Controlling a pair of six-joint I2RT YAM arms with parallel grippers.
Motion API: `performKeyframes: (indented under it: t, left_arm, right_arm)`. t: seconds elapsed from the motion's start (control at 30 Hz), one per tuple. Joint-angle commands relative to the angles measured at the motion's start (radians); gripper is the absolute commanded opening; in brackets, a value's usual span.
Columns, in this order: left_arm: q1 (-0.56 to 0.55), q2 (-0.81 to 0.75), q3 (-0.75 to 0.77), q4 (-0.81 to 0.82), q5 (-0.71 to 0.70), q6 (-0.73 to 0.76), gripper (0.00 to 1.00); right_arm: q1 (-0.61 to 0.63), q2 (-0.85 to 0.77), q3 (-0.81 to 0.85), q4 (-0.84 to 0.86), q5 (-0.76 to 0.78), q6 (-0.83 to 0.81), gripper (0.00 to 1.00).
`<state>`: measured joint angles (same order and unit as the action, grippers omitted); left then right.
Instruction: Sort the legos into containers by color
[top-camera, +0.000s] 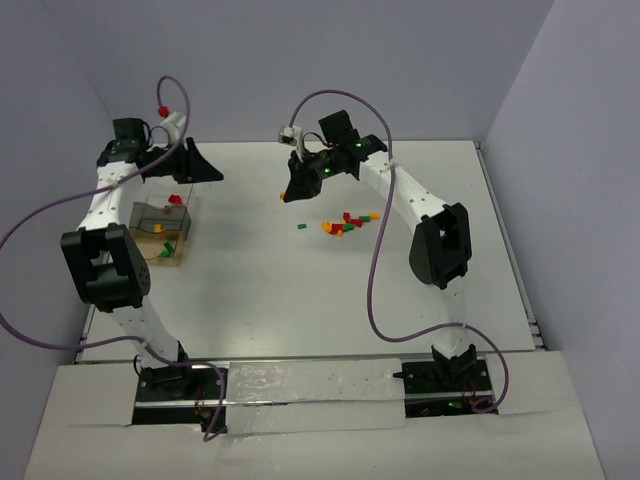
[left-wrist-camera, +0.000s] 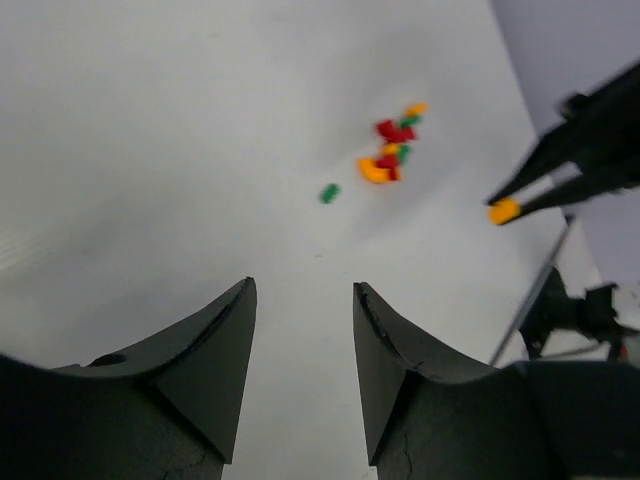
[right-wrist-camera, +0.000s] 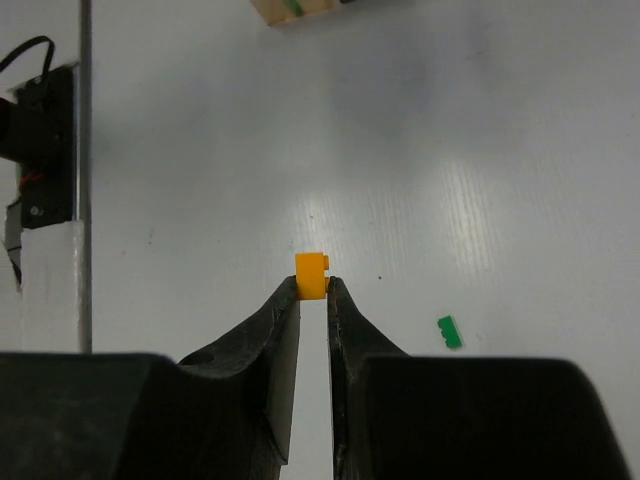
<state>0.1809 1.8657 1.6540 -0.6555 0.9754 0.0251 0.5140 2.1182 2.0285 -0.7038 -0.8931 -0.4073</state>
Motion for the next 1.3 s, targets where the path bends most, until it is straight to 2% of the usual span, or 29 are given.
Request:
performKeyframes:
  t: [0.0,0.1,0.23,0.4,0.73,1.03,1.13,1.27]
  left_arm:
    - [-0.107,-0.078,-0.049,0.009,0.247,0.037,0.53]
    - [-0.139,-0.116,-0.113,0.090,0.289,0.017,0.53]
    - [-0.190,-0.171,-0.211,0.355,0.324,-0.122,0.53]
    - [-0.241,-0.180,-0.240,0.512,0.344,-0.196,0.52]
    - [-0.295,-0.169,-0.226,0.479,0.370,-0.140,0.50]
    - [-0.305,-0.171,-0.220,0.380,0.385,-0.053,0.47]
    - [-0.307,-0.169,-0.215,0.354,0.392,-0.036,0.43]
    - [-0.312,-0.167,-0.210,0.331,0.392,0.000,0.29]
  right_arm:
    - [0.022,-0.075,0.024,0.038,-0.104,-0.035,0.00]
    - [0.026,-0.068,0.032,0.038,-0.152,-0.037,0.00]
    - [0.035,-0.048,0.058,0.048,-0.203,0.015,0.00]
    - [0.038,-0.041,0.061,0.088,-0.235,0.083,0.00]
    - [0.033,-0.046,0.035,0.167,-0.266,0.213,0.00]
    - [0.023,-0.044,0.016,0.232,-0.291,0.303,0.00]
    - [0.023,-0.044,0.016,0.238,-0.290,0.314,0.00]
    - [0.021,-0.044,0.012,0.244,-0.292,0.324,0.00]
